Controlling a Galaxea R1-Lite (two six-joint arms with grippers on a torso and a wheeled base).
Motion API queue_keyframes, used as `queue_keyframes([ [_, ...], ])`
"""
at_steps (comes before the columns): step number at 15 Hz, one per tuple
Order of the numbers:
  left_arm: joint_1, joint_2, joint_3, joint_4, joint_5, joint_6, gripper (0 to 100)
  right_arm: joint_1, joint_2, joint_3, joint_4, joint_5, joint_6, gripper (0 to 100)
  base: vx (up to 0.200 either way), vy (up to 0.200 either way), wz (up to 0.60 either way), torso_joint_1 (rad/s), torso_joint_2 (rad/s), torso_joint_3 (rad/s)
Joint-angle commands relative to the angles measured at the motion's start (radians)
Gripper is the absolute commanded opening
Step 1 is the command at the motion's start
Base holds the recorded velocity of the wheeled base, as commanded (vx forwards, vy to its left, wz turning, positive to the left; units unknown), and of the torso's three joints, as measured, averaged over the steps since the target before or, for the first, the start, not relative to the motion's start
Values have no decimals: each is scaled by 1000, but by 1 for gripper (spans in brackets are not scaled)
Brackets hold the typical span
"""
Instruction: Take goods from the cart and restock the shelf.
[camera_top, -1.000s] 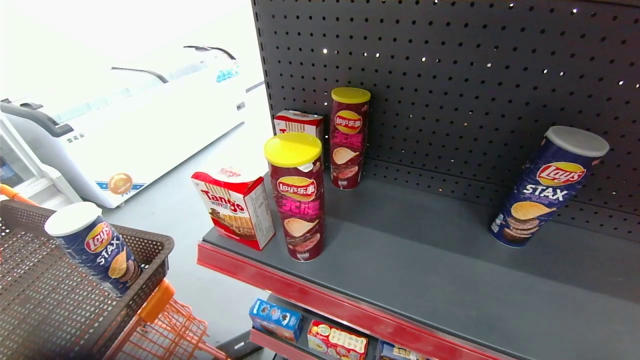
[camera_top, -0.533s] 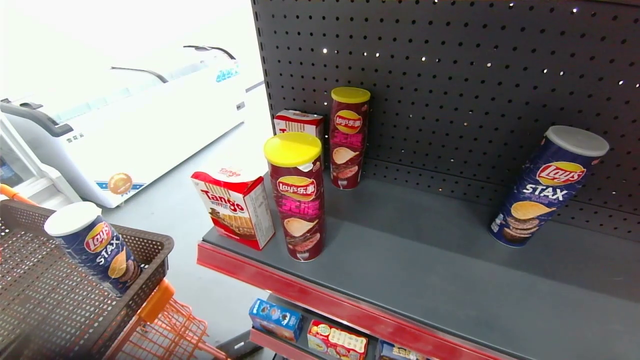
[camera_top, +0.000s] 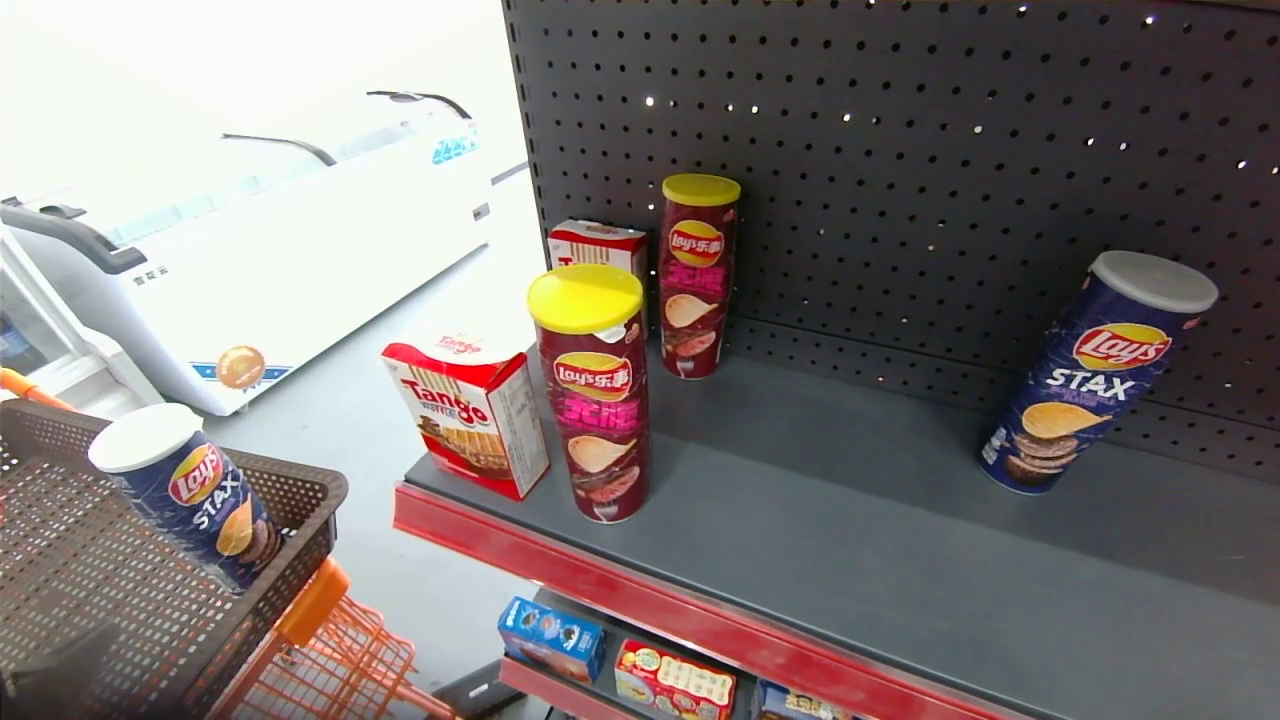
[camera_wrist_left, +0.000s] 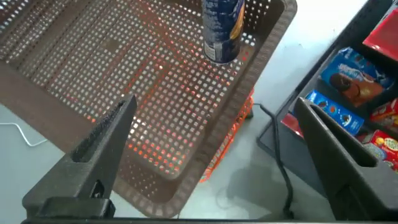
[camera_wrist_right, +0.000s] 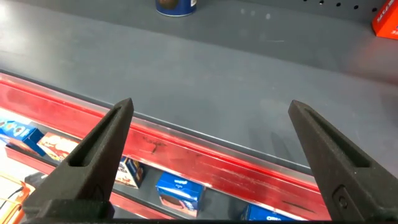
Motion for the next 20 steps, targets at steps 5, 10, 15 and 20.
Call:
queue_keyframes([
  [5, -20, 448, 59, -516, -10, -20, 100, 0, 0, 0, 1, 0, 0, 100, 0, 0, 0, 0, 0, 0],
  [10, -20, 616, 94, -697, -7, -13, 100, 0, 0, 0, 1, 0, 0, 100, 0, 0, 0, 0, 0, 0],
  [15, -15, 754, 74, -869, -9, -17, 100, 0, 0, 0, -1, 0, 0, 100, 0, 0, 0, 0, 0, 0],
  [20, 11, 859, 13, -954, -9, -17, 100, 0, 0, 0, 1, 0, 0, 100, 0, 0, 0, 0, 0, 0],
])
